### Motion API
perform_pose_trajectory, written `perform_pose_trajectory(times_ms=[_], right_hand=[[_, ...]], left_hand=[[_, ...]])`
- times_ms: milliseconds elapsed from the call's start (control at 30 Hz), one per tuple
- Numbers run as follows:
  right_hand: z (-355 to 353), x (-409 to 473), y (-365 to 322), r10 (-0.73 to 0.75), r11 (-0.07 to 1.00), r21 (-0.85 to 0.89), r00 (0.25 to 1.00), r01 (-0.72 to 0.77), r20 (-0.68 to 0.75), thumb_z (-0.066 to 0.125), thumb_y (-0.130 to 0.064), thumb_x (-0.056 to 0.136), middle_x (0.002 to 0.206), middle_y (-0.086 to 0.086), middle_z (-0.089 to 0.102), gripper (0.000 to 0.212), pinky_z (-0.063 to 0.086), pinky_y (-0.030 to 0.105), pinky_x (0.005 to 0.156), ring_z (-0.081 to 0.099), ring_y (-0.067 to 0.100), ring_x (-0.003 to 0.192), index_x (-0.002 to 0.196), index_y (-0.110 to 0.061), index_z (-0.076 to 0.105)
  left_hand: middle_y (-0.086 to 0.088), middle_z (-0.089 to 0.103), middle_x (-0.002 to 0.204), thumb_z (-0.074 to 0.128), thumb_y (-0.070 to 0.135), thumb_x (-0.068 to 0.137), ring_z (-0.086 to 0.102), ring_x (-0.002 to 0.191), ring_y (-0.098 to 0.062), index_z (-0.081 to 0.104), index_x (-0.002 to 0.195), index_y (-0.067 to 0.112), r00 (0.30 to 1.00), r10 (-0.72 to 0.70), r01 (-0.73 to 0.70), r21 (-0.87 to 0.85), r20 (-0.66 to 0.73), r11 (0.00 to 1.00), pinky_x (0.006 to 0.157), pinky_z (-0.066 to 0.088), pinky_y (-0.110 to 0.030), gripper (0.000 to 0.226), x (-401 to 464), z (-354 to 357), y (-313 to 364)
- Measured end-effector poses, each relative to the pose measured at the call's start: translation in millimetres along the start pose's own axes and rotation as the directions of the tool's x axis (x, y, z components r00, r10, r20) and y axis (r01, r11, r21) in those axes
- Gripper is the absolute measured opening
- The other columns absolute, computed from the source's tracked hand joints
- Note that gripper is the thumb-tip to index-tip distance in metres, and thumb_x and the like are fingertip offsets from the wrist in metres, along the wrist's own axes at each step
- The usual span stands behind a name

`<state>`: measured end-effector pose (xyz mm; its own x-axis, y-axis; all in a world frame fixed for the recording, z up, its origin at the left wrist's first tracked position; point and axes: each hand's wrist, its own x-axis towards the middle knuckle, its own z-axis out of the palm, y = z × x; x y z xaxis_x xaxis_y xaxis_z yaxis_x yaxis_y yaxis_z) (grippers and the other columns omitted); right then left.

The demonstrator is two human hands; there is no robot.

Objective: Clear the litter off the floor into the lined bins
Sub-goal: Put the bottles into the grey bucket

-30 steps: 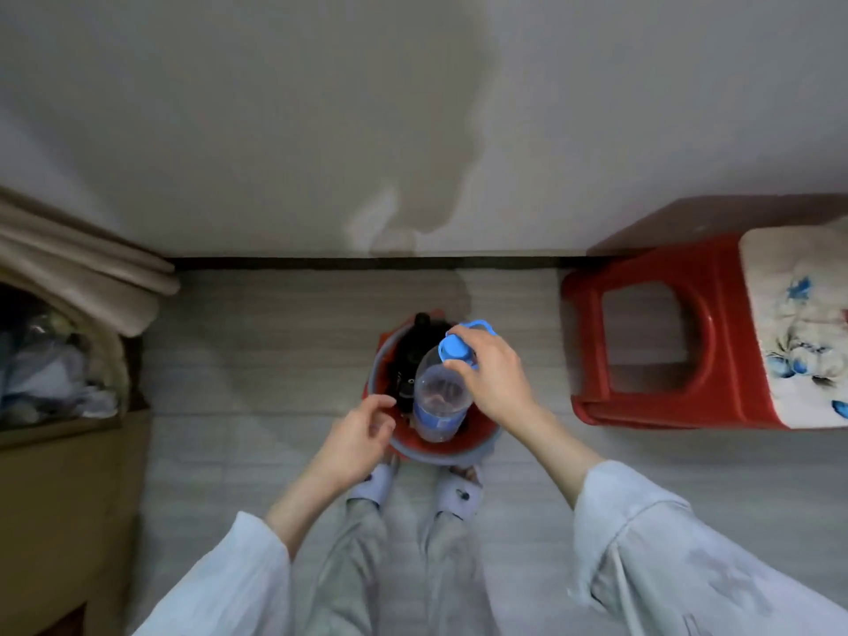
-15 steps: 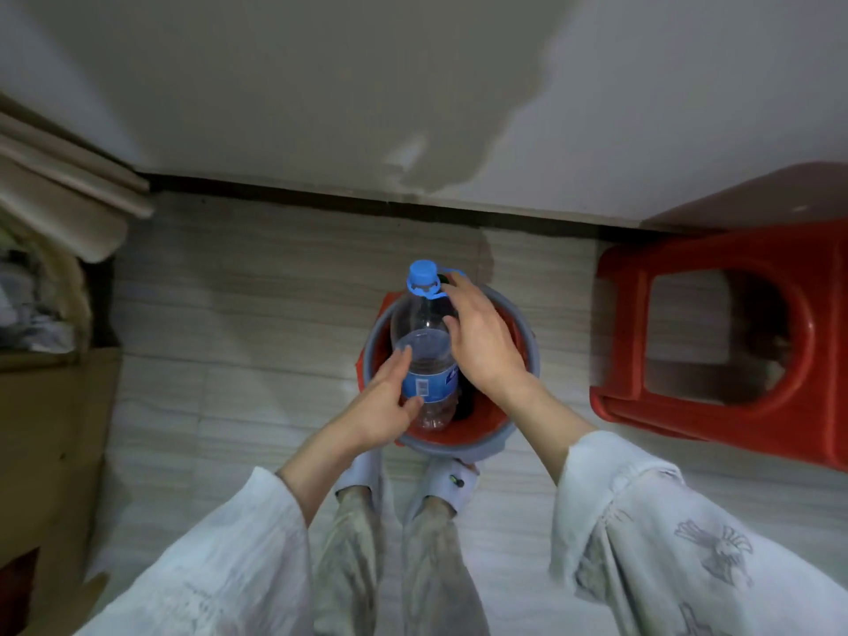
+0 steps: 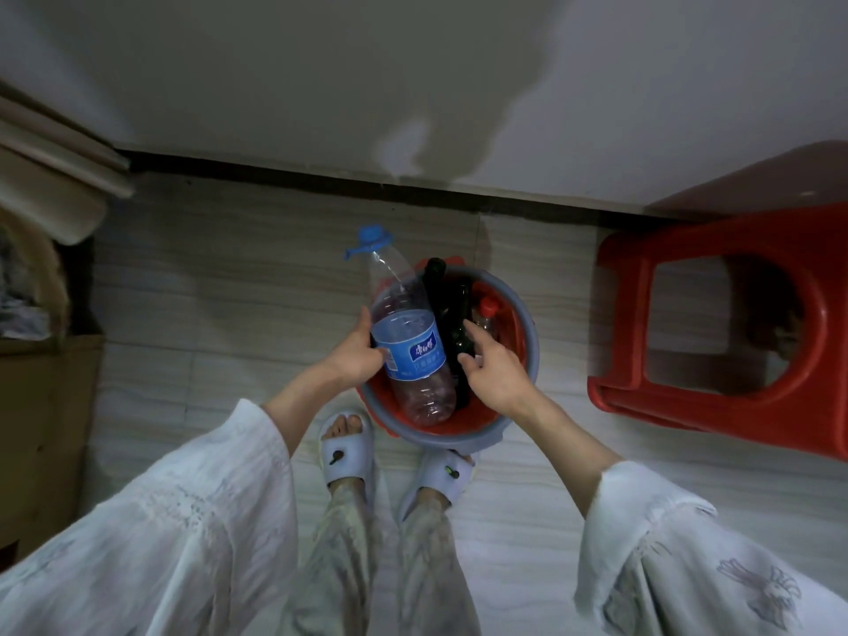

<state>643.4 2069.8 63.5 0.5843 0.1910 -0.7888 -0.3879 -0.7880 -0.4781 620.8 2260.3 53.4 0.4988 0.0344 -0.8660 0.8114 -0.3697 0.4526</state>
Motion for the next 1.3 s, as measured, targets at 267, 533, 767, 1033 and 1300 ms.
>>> perform_pose_trajectory(times_ms=[267,533,767,1033,1300], right_hand=[[24,-13,54,0.163,0.986,0.055,0.983,-0.159,-0.085,0.044,-0.008,0.095,0.141,0.012,0.046,0.048,0.034,0.032,0.106,0.043,0.03,0.131,0.142,-0.011,0.035],[50,-6,84,0.36,0.927,0.24,0.864,-0.288,-0.352,0.043,-0.005,0.093,0.142,0.019,0.033,0.051,0.033,0.036,0.104,0.04,0.036,0.126,0.142,0.0,0.028],[43,0,95,0.57,0.686,0.595,0.818,-0.419,-0.081,0.04,0.003,0.088,0.097,0.009,0.061,0.032,0.049,0.05,0.094,0.057,0.031,0.098,0.114,-0.009,0.055],[52,-7,85,0.497,0.531,0.777,0.867,-0.339,0.039,0.042,0.005,0.091,0.098,0.008,0.063,0.027,0.045,0.031,0.082,0.058,0.02,0.092,0.108,-0.01,0.058],[47,27,50,0.377,0.488,0.862,0.924,-0.141,-0.063,0.038,0.007,0.092,0.09,0.002,0.062,0.034,0.047,0.024,0.072,0.057,0.011,0.076,0.113,-0.013,0.055]], left_hand=[[-0.003,0.047,0.128,0.036,-0.013,0.092,0.049,0.11,-0.018,0.03,0.142,0.008,0.978,-0.019,-0.057,-0.356,-0.207,0.933,0.066,0.046,-0.004,0.055,-34,22,-22],[0.002,0.06,0.075,0.026,-0.02,0.077,0.05,0.073,-0.015,0.053,0.096,0.021,0.973,-0.22,0.221,-0.543,0.068,0.81,0.07,0.036,-0.029,0.053,-12,43,-75],[0.0,0.064,0.052,0.02,-0.022,0.071,0.059,0.044,-0.013,0.054,0.089,0.007,0.983,-0.162,0.178,-0.649,0.084,0.74,0.041,0.047,-0.021,0.048,-7,43,-69],[-0.013,0.051,0.078,0.025,-0.013,0.059,0.05,0.065,-0.028,0.051,0.091,0.005,0.977,-0.214,0.154,-0.728,0.011,0.667,0.056,0.046,-0.033,0.045,11,22,-71],[-0.009,0.048,0.074,0.031,-0.002,0.045,0.048,0.067,-0.026,0.05,0.081,0.007,0.989,-0.129,0.031,-0.746,-0.074,0.666,0.061,0.045,-0.033,0.041,33,-22,-39]])
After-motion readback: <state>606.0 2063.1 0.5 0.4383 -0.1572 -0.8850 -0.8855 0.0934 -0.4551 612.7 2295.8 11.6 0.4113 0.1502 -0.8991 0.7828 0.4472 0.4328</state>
